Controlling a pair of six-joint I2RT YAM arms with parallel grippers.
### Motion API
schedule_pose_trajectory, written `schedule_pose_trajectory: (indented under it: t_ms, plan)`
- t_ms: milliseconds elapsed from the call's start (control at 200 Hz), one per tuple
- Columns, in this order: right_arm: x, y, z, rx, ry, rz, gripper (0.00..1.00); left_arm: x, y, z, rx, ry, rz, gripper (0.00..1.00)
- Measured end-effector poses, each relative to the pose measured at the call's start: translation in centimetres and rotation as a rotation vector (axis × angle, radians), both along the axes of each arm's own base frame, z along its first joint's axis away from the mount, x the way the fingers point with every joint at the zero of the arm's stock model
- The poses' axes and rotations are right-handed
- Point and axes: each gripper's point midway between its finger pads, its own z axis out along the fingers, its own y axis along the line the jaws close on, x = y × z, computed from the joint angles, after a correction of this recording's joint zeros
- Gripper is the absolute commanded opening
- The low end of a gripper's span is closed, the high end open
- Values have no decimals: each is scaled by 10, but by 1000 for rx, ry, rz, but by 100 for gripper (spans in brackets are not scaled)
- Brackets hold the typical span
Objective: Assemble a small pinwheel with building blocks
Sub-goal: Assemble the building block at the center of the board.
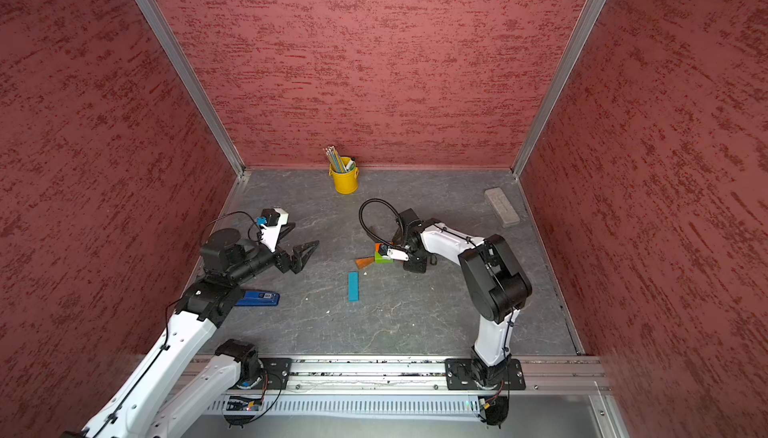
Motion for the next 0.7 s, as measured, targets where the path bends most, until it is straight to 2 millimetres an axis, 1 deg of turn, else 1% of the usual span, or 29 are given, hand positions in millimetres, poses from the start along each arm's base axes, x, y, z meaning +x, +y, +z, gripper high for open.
schedule_pose_trajectory:
  t_ms: [110,200,321,701]
  plan:
    - [0,0,0,0,-1,1,38,0,0,0,0,0,0,100]
    - [0,0,0,0,-1,1,33,0,0,0,0,0,0,100]
    - [0,1,0,-2,-1,6,31,0,0,0,0,0,0,100]
    - [1,3,-1,-7,-4,13,32,0,0,0,0,0,-1,100]
